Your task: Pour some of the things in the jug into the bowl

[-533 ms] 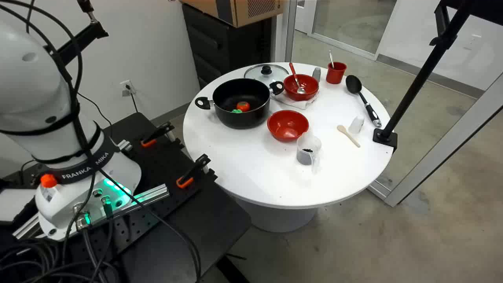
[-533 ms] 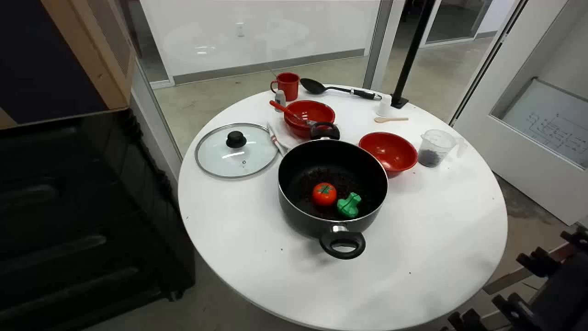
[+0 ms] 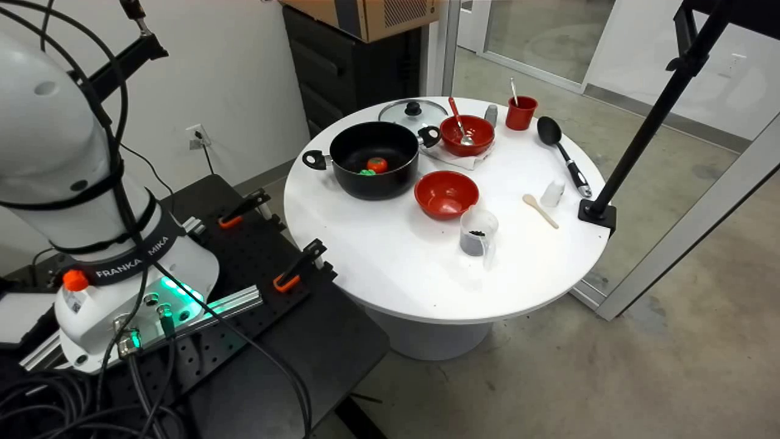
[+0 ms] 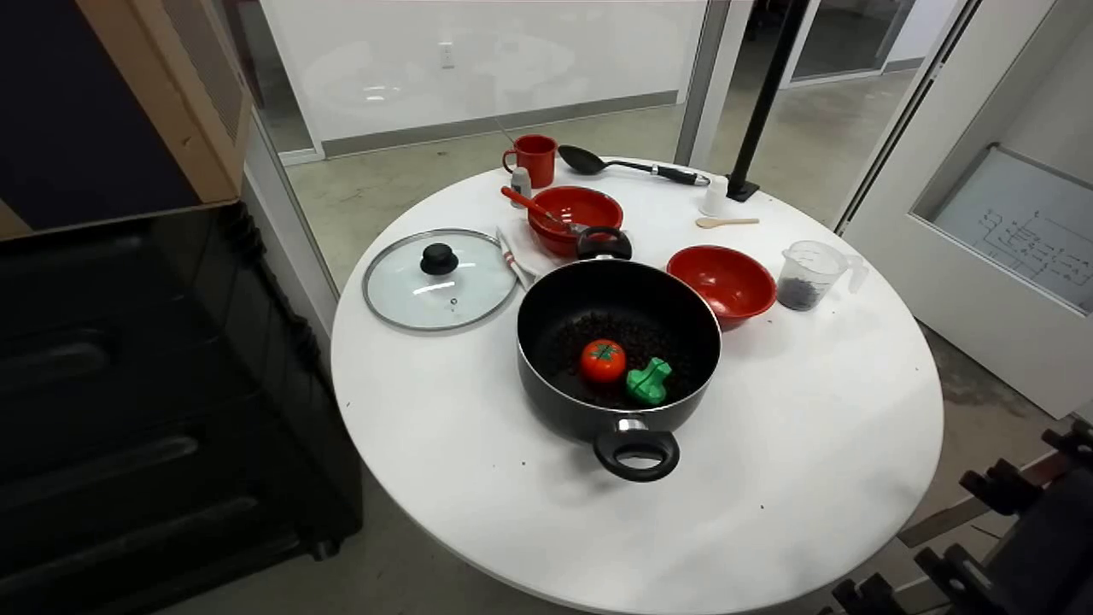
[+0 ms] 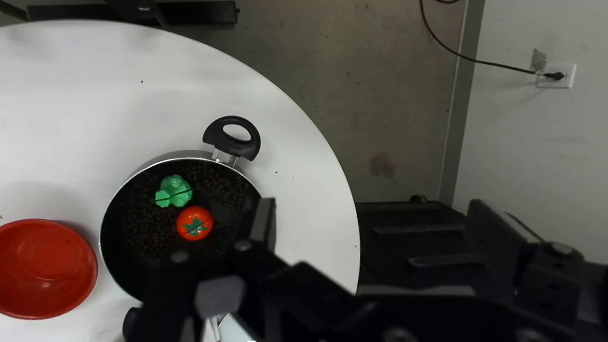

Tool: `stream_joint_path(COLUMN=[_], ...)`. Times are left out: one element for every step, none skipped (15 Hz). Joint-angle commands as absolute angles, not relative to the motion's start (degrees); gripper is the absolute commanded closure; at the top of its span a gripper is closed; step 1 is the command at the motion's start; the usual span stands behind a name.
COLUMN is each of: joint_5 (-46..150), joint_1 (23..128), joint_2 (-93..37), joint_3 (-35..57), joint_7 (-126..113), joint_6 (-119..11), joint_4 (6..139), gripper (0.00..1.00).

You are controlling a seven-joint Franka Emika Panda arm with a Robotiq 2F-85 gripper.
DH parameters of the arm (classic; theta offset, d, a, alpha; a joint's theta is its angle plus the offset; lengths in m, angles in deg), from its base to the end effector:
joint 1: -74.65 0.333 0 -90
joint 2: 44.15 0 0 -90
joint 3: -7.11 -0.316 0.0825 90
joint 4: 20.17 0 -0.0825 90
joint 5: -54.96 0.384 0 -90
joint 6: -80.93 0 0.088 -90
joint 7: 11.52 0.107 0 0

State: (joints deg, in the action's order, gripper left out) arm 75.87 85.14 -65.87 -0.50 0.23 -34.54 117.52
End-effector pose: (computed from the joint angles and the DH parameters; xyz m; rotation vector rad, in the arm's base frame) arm 0.4020 0.1556 0.4563 -2.8699 0.0839 0.1129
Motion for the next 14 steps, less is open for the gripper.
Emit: stream_joint_path(joint_5=[76.04, 75.20, 73.24, 70.03, 66.94, 63.32, 59.61, 55.66, 51.76, 47.22, 42.59, 37.21, 32.04, 26.98], joint_1=[84.56, 84.82, 84.84, 84.17, 83.44, 82.52, 81.64, 80.41, 79.29, 77.63, 76.26, 74.32, 71.79, 69.51], joint_2=[-65.89, -65.39, -65.01, -64.26, -63.77, -62.53, -61.46, -60.02, -58.85, -56.82, -55.10, -52.39, -50.54, -47.85], joint_3=[-1.01, -0.54, -0.47, -0.56, -0.65, -0.18, 0.10, 0.68, 1.14, 2.11, 2.64, 3.62, 3.16, 3.48], joint_7=[0.08, -2.76, -6.45, -8.74, -10.28, -12.21, -13.57, -15.00, -16.11, -17.50, -17.76, -18.03, -17.20, -16.54], joint_6=[-34.36, -32.84, -33.77, -34.71, -36.90, -38.34, -40.36, -42.73, -45.17, -48.04, -50.58, -52.93, -55.28, -56.51], joint_4=[117.43, 117.68, 118.45, 119.12, 120.04, 120.68, 121.37, 121.91, 122.50, 122.77, 122.83, 122.25, 122.01, 120.95], gripper=[0.00, 0.00, 0.00, 0.00, 0.00, 0.00, 0.00, 0.00, 0.00, 0.00, 0.00, 0.00, 0.00, 0.00])
